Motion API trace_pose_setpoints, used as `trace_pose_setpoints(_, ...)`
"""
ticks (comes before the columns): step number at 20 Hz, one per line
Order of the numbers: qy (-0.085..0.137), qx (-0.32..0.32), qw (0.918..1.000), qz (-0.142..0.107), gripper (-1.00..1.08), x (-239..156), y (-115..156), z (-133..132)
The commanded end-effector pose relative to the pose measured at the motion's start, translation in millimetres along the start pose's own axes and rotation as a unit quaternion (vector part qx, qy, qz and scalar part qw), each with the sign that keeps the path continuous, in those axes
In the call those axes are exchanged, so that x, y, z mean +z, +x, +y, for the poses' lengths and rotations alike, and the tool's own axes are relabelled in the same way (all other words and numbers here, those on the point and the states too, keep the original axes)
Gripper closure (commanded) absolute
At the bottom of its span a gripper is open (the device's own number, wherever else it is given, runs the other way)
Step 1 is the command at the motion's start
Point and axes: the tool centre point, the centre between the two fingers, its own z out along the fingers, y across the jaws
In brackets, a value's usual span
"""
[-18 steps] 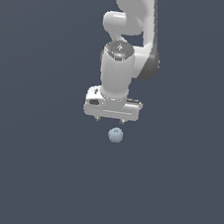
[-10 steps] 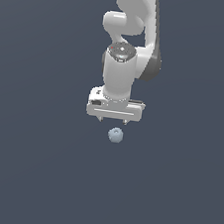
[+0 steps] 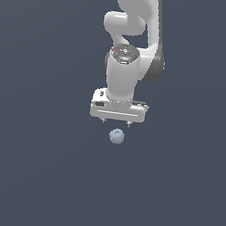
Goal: Pick up the object and move it to a goal position.
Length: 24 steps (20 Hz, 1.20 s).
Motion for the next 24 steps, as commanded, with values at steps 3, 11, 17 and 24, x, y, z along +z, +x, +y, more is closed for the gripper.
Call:
trace_pose_setpoints(3, 0.000, 0.017, 0.9999, -0.001, -0.92, 2.7, -0.3, -1.0)
trace_pose_setpoints(11, 0.001, 0.080, 0.9968, -0.004, -0.92, 12.4, -1.0, -3.7)
trace_pose_setpoints(17, 0.000, 0.154, 0.9880, -0.007, -0.92, 23.6, -2.0, -6.6)
trace_pose_setpoints(24, -0.003, 0.247, 0.9690, -0.009, -0.92, 37.4, -3.5, -9.9)
